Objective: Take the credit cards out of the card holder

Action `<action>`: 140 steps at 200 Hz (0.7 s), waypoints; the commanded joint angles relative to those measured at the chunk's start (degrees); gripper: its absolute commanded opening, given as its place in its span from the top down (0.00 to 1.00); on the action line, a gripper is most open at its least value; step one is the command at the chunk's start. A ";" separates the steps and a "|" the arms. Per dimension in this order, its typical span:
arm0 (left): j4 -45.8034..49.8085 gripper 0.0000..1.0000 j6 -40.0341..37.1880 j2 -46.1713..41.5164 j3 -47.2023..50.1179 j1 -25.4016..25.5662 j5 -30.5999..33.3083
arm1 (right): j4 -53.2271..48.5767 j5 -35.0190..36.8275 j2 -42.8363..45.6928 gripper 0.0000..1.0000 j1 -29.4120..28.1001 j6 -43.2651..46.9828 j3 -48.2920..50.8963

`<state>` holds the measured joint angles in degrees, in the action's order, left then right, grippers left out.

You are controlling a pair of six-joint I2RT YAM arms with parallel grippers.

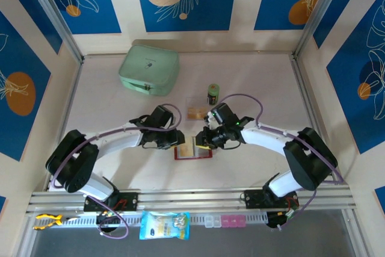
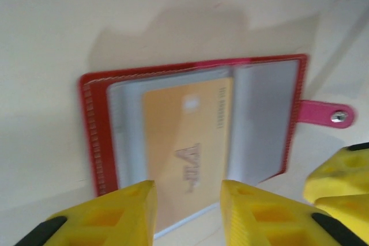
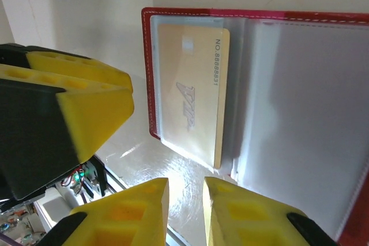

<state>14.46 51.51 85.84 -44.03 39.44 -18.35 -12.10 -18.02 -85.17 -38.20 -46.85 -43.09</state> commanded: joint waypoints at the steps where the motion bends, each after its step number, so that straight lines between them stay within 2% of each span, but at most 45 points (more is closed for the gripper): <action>1: 0.48 0.73 -0.78 -0.11 1.53 -0.57 -0.18 | 3.00 -0.32 -2.43 0.76 -0.80 -0.82 -1.55; 52: -1.46 0.82 -0.46 1.58 3.20 -0.76 0.41 | 4.11 -0.61 -5.26 0.75 -1.00 -0.51 -2.08; 140: -0.91 0.84 0.12 3.37 3.25 -0.76 0.29 | 6.20 -2.01 -8.94 0.75 -1.00 0.00 -3.05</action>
<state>12.69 51.09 88.38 -41.34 39.20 -18.15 -6.72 -18.44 -92.97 -39.00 -47.03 -44.95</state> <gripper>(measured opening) 0.166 0.248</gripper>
